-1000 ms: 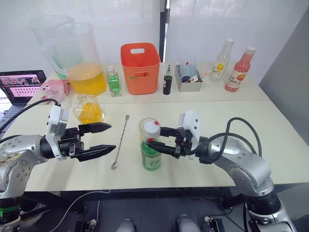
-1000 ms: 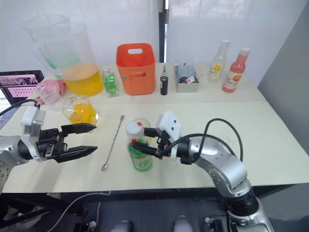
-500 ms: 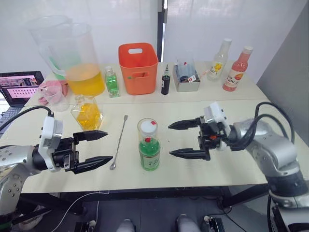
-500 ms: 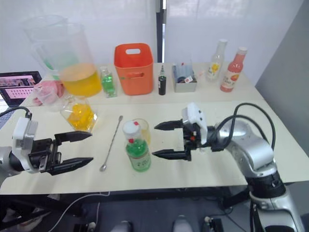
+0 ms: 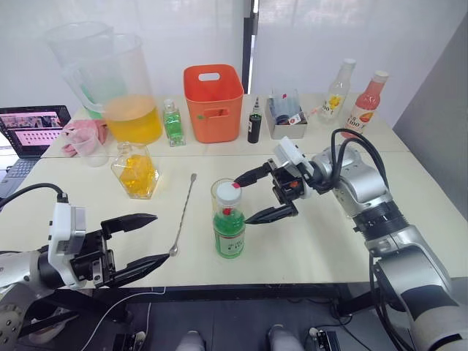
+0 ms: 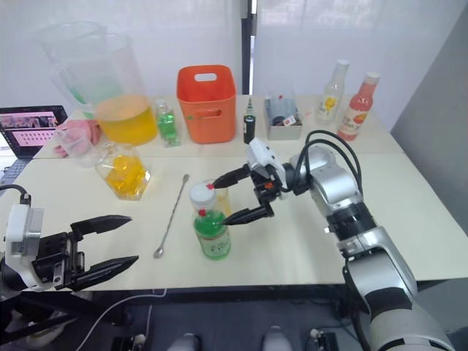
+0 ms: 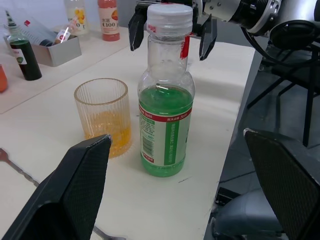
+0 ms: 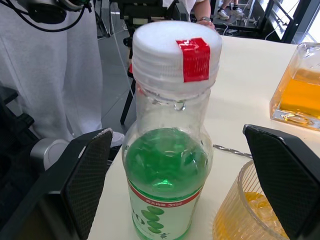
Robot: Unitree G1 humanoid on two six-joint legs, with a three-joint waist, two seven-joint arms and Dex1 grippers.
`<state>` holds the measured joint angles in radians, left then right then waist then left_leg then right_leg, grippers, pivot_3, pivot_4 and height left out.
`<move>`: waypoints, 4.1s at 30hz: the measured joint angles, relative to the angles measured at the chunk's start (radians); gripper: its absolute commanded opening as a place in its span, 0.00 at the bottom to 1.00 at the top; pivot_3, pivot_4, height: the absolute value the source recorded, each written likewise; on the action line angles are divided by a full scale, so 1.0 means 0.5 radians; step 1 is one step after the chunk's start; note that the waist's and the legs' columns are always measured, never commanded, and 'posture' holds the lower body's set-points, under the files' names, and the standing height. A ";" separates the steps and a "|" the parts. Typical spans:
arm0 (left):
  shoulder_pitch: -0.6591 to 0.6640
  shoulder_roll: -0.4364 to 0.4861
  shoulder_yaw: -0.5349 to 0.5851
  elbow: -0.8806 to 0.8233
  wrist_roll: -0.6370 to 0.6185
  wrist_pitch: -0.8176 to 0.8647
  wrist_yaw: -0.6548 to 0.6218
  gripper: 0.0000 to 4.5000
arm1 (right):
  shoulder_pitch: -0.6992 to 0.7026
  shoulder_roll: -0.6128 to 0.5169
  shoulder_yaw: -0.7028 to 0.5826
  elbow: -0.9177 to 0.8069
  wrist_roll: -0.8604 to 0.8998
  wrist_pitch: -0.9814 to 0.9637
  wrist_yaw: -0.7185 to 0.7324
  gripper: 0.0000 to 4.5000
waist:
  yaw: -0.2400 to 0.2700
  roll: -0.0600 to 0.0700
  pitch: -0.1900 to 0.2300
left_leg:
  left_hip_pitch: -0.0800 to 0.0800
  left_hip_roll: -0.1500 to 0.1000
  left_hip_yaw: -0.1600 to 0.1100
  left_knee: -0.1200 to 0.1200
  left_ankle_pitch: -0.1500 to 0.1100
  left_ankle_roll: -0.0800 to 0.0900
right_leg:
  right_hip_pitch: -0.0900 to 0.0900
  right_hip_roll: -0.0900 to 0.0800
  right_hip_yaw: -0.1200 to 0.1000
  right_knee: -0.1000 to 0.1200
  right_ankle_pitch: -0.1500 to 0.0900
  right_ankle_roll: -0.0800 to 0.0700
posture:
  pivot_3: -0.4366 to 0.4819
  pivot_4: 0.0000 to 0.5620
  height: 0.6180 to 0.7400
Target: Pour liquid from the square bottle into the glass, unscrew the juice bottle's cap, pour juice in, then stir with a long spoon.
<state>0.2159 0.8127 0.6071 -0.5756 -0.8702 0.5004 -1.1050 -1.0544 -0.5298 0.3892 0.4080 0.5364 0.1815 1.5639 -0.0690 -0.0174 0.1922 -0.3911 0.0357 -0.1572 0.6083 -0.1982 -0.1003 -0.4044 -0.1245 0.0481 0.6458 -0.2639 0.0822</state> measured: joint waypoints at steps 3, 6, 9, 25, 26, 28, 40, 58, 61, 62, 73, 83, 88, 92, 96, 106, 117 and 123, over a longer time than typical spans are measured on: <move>0.011 0.000 0.008 -0.001 -0.001 0.000 0.018 1.00 | -0.068 0.025 0.042 0.044 0.057 -0.020 0.001 0.99 | -0.002 0.000 0.000 | 0.001 0.000 0.000 0.000 0.000 0.000 | 0.000 0.000 0.000 0.000 0.000 0.000 | 0.48 0.27 1.00; 0.013 -0.001 0.008 -0.005 -0.001 -0.001 0.047 1.00 | -0.111 0.080 0.131 0.103 0.077 -0.078 0.002 0.99 | -0.004 0.000 0.000 | 0.001 0.001 0.000 -0.001 0.000 0.000 | 0.000 0.001 0.000 0.001 0.000 0.000 | 0.48 0.27 1.00; 0.028 -0.001 0.008 -0.011 -0.001 -0.001 0.057 1.00 | -0.109 0.090 0.216 0.115 0.102 -0.088 0.003 0.87 | -0.004 0.000 0.000 | 0.000 0.001 0.000 0.000 0.000 0.000 | 0.000 0.001 0.000 0.000 0.000 0.000 | 0.48 0.27 1.00; -0.048 0.015 -0.063 0.013 0.007 -0.001 0.049 1.00 | 0.075 0.008 0.112 -0.105 0.259 0.093 0.004 0.33 | 0.003 0.000 0.000 | 0.000 0.000 0.000 0.000 0.000 0.000 | 0.000 0.001 0.000 0.000 0.000 0.000 | 0.48 0.27 1.00; -0.064 0.016 -0.079 0.018 0.008 -0.002 0.047 1.00 | 0.116 -0.005 0.066 -0.172 0.257 0.144 -0.008 0.33 | 0.004 0.000 0.000 | 0.000 0.000 0.000 -0.001 0.000 0.000 | 0.000 0.001 0.000 0.000 0.000 0.000 | 0.48 0.27 1.00; -0.094 0.020 -0.094 0.050 0.011 -0.002 0.040 1.00 | 0.217 -0.055 -0.024 -0.357 0.269 0.280 -0.070 0.33 | 0.007 0.000 0.000 | -0.002 0.000 0.000 0.000 0.000 0.000 | -0.002 0.001 0.000 0.000 0.000 0.000 | 0.48 0.27 1.00; -0.441 0.054 -0.402 0.301 0.097 -0.045 -0.096 1.00 | 0.727 -0.047 -0.548 -1.407 0.272 1.055 -1.395 0.33 | 0.019 0.000 0.000 | -0.004 0.000 -0.001 0.001 0.000 0.000 | -0.003 0.002 0.000 0.001 0.000 -0.001 | 0.48 0.27 1.00; -0.804 0.056 -0.726 0.593 0.208 -0.087 -0.308 1.00 | 0.980 0.117 -0.670 -2.090 0.441 1.648 -2.285 0.33 | 0.018 0.000 0.000 | -0.004 0.000 -0.001 0.000 0.000 0.000 | -0.003 0.002 0.000 0.000 0.000 -0.001 | 0.48 0.27 1.00; -0.835 0.057 -0.769 0.612 0.215 -0.082 -0.348 1.00 | 1.069 0.148 -0.676 -2.149 0.435 1.635 -2.340 0.33 | 0.018 -0.001 0.000 | -0.004 0.000 -0.001 0.000 0.000 0.000 | -0.003 0.002 0.000 0.000 0.000 -0.001 | 0.48 0.27 1.00; -0.848 0.060 -0.782 0.622 0.220 -0.080 -0.356 1.00 | 1.085 0.163 -0.677 -2.163 0.436 1.634 -2.359 0.33 | 0.018 -0.001 0.000 | -0.004 0.000 -0.001 0.000 0.000 0.000 | -0.003 0.001 0.000 0.001 0.000 -0.001 | 0.48 0.27 1.00; -0.988 0.090 -0.829 0.741 0.260 -0.078 -0.444 1.00 | 1.138 0.255 -0.726 -2.192 0.555 1.650 -2.456 0.93 | 0.005 -0.001 -0.001 | -0.003 0.001 -0.002 0.000 0.000 0.000 | -0.003 0.002 0.000 0.001 0.000 -0.001 | 0.48 0.27 1.00; -0.940 0.084 -0.808 0.708 0.270 -0.082 -0.401 1.00 | 1.051 -0.132 -0.737 -2.158 0.610 1.518 -1.994 0.99 | 0.012 -0.002 -0.001 | -0.002 0.001 -0.002 0.000 0.000 0.000 | -0.001 0.002 0.000 0.000 -0.001 0.000 | 0.48 0.27 1.00; -0.837 0.072 -0.742 0.638 0.270 -0.087 -0.330 1.00 | 0.988 -0.207 -0.622 -2.005 0.480 1.371 -1.764 0.99 | 0.004 -0.002 -0.001 | -0.001 0.001 -0.001 0.000 0.000 0.000 | -0.001 0.002 0.000 0.000 -0.001 0.000 | 0.48 0.27 1.00; -0.732 0.052 -0.674 0.544 0.260 -0.088 -0.262 1.00 | 0.932 -0.170 -0.554 -1.870 0.421 1.269 -1.638 0.99 | 0.006 -0.002 -0.001 | -0.002 0.001 -0.001 0.000 0.000 0.000 | -0.001 0.002 0.000 0.000 0.000 0.000 | 0.48 0.27 1.00; -0.657 0.048 -0.621 0.476 0.245 -0.088 -0.224 1.00 | 0.879 -0.133 -0.526 -1.769 0.384 1.225 -1.554 0.94 | 0.008 -0.002 -0.001 | -0.002 0.001 -0.001 0.000 0.000 0.000 | -0.001 0.002 0.000 0.000 0.000 -0.001 | 0.48 0.27 1.00; -0.590 0.048 -0.552 0.434 0.244 -0.088 -0.171 1.00 | 0.823 -0.102 -0.486 -1.621 0.301 1.146 -1.391 0.36 | 0.012 -0.002 -0.001 | -0.002 0.001 -0.001 0.000 0.000 0.000 | -0.001 0.002 0.000 0.000 0.000 0.000 | 0.48 0.27 1.00; -0.590 0.048 -0.551 0.438 0.244 -0.094 -0.181 1.00 | 0.822 0.013 -0.490 -1.598 0.255 1.151 -1.448 0.35 | 0.002 -0.002 -0.001 | -0.001 0.001 -0.001 0.000 0.000 0.000 | -0.001 0.002 0.000 0.001 0.000 -0.001 | 0.48 0.27 1.00; -0.593 0.051 -0.553 0.444 0.244 -0.093 -0.217 1.00 | 0.839 0.114 -0.506 -1.716 0.304 1.301 -1.704 0.35 | 0.005 -0.002 -0.001 | -0.002 0.001 -0.002 0.000 0.000 0.000 | -0.002 0.002 0.000 0.001 0.000 -0.001 | 0.48 0.27 1.00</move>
<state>-0.0804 0.8382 0.3308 -0.3537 -0.7481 0.4540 -1.2137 -0.6351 -0.4729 0.1363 -0.4502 0.6884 0.8319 0.7117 -0.0664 -0.0183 0.1919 -0.3923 0.0361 -0.1580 0.6081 -0.1982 -0.1001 -0.4053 -0.1236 0.0480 0.6461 -0.2639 0.0817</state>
